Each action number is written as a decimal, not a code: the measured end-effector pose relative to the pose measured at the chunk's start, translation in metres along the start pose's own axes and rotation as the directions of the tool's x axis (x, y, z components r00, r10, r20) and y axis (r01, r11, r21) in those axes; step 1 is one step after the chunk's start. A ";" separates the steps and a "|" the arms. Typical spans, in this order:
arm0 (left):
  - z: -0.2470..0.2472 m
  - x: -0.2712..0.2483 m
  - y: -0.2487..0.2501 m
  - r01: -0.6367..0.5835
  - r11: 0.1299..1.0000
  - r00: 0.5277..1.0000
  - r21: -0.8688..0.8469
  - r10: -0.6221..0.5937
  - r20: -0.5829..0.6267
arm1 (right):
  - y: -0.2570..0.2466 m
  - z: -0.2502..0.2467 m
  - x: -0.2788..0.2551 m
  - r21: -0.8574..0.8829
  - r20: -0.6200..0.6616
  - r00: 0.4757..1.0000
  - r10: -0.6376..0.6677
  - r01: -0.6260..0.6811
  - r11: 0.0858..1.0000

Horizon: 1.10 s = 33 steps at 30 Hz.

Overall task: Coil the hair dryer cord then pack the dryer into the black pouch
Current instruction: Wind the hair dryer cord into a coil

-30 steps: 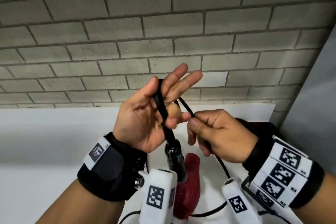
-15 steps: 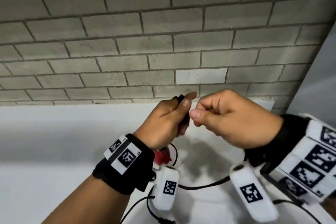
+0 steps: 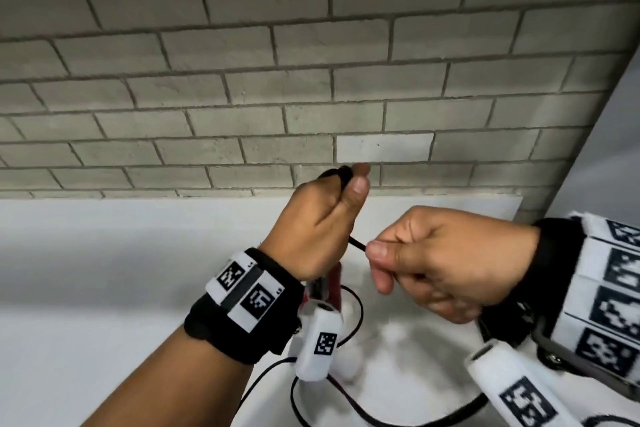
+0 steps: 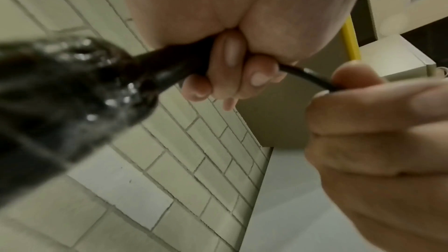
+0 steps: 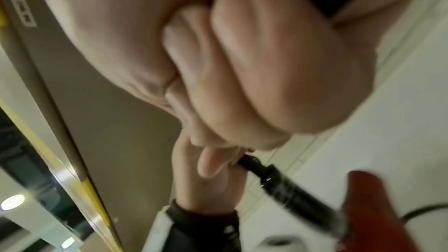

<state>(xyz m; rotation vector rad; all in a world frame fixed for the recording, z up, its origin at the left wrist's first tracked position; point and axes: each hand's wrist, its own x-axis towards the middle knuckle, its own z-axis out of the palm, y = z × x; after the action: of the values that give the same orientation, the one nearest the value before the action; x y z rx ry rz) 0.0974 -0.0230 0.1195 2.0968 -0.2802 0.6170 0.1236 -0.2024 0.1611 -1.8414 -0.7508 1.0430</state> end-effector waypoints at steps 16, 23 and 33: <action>-0.012 -0.004 0.019 0.231 0.805 0.903 -0.547 0.033 0.429 | -0.052 -0.030 -0.010 -0.710 -0.183 0.876 -0.445 0.195 0.676; -0.017 -0.004 0.024 0.386 0.558 0.850 -0.734 0.094 0.519 | -0.032 -0.024 0.015 -0.271 -0.183 0.850 -0.494 0.439 0.857; -0.023 0.000 0.037 0.463 0.357 0.795 -0.811 0.237 0.558 | -0.024 -0.009 0.019 0.310 -0.206 0.880 -0.429 0.474 0.824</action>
<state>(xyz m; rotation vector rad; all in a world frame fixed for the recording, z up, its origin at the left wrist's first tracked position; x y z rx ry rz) 0.0746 -0.0253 0.1562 1.0267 -0.6525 -0.3666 0.1383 -0.1800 0.1780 -1.3163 -0.8136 0.6847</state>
